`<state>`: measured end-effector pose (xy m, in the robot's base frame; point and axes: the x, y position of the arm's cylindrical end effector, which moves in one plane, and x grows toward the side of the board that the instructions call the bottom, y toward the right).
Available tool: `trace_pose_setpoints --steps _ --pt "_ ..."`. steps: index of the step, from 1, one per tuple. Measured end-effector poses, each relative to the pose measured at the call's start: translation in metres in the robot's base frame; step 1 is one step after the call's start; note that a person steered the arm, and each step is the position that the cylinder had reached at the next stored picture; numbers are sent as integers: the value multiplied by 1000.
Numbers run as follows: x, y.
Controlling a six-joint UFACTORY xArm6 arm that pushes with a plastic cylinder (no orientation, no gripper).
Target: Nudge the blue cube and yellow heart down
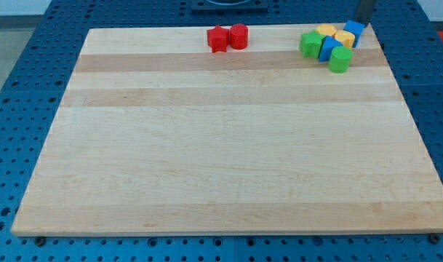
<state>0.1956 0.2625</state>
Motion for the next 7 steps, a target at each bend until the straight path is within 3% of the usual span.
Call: trace_pose_setpoints --steps 7 --pt "48 -11"
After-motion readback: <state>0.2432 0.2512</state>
